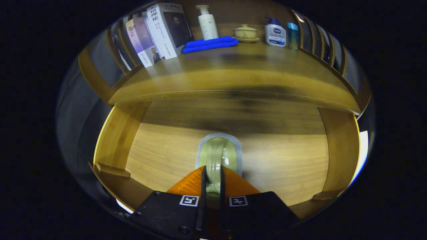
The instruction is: Pull open the drawer, take out the items inside it, and place them on the countertop above the cabinet.
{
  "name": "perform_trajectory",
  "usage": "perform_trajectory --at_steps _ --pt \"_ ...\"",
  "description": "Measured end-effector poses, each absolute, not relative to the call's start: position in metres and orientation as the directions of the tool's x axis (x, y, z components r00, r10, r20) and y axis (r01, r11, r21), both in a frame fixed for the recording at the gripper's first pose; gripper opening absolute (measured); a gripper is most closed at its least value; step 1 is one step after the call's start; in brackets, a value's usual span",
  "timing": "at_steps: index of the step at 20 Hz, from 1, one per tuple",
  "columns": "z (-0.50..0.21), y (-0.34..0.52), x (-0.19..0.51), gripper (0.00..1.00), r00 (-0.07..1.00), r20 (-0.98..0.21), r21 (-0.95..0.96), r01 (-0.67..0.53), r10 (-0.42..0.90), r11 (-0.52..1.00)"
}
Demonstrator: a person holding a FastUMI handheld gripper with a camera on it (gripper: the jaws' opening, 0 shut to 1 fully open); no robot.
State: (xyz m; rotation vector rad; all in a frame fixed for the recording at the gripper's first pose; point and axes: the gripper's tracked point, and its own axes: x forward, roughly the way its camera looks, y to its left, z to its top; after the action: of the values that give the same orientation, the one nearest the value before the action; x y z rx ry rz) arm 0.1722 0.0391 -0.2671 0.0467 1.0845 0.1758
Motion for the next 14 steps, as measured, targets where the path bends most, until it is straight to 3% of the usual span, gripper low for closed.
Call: perform_trajectory --at_steps 14 --pt "-0.17 0.028 0.151 0.18 0.62 -0.735 0.257 -0.119 0.274 0.959"
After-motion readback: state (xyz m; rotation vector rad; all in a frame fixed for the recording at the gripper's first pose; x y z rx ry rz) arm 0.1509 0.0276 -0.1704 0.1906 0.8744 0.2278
